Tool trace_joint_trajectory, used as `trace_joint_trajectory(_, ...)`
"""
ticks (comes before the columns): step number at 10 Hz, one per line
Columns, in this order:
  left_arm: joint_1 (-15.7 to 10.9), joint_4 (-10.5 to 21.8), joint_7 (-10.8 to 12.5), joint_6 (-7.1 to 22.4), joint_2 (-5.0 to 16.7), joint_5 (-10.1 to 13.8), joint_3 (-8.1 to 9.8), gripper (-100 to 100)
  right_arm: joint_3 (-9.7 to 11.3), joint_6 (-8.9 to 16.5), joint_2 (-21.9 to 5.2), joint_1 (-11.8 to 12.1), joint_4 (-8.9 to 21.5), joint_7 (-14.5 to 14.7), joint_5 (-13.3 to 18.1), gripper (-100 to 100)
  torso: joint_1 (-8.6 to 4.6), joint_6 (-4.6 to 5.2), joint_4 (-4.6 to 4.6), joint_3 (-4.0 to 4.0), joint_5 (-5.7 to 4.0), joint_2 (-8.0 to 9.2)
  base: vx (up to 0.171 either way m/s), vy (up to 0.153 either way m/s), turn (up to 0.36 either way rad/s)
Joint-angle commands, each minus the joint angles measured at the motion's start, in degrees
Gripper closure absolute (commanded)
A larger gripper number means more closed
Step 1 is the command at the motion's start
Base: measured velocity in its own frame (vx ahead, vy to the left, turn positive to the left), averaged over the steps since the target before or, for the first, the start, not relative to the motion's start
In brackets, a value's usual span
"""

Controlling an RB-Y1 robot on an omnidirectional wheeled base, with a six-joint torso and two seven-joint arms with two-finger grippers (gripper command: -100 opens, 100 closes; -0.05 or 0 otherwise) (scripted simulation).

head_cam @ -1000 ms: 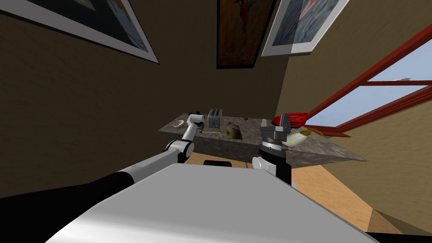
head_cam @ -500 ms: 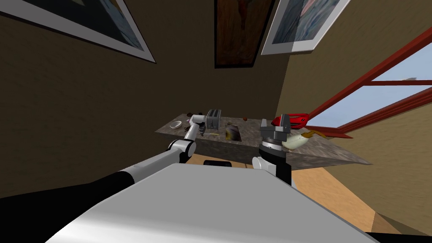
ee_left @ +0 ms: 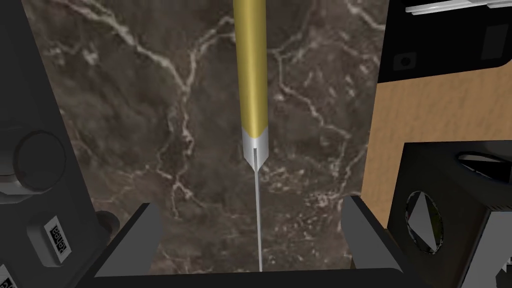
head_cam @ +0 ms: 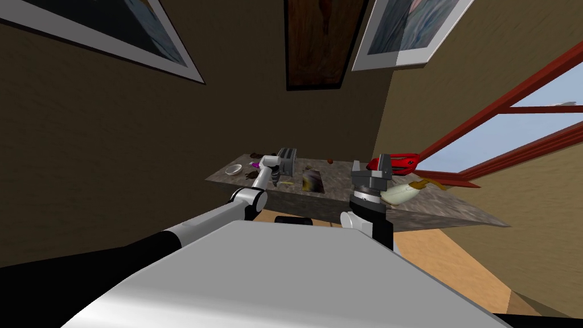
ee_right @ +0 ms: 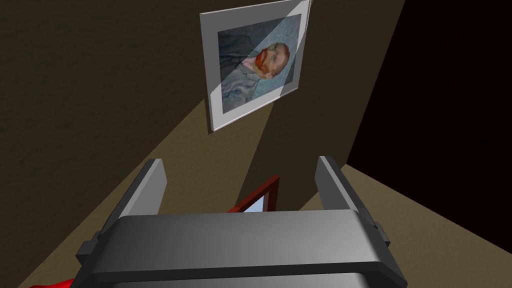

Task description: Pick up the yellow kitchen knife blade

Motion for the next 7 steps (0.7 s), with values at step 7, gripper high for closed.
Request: trace_joint_trajectory(7, -1.74, 9.07, -3.86, -6.61, 4.04, 2.12, 1.48, -100, 0.01, 0.0, 0.01, 0.0, 0.0, 0.0, 0.0, 0, -0.21, 0.01, 0.03, 0.07, -0.05, 0.11, -0.014, -0.058, 0.02)
